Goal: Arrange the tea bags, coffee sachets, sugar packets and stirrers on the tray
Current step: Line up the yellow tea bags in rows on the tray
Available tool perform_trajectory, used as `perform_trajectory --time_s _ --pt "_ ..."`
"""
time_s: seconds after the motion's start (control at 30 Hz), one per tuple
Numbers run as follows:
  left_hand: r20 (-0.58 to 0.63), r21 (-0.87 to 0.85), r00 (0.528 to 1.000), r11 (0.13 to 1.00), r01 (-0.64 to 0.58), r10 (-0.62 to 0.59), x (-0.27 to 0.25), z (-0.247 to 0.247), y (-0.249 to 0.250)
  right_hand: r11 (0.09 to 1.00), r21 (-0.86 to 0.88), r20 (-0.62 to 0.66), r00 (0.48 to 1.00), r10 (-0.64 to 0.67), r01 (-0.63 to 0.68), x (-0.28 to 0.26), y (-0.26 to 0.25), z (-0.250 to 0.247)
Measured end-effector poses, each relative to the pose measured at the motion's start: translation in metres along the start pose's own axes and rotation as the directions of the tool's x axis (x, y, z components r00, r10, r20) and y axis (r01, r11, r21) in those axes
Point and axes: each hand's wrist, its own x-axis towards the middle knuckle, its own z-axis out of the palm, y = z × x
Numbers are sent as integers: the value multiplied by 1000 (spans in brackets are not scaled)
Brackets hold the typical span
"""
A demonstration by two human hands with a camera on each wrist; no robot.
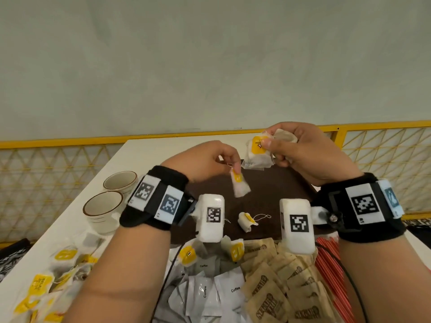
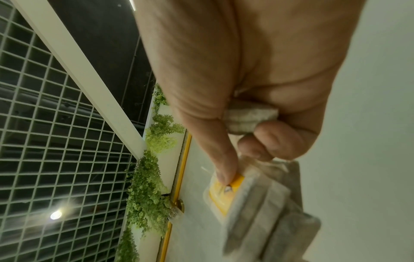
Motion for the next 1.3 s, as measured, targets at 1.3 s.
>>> perform_trajectory --time_s 1.3 --pt "-438 -382 897 916 -122 -64 -26 18 10 912 341 90 974 207 -226 2 0 36"
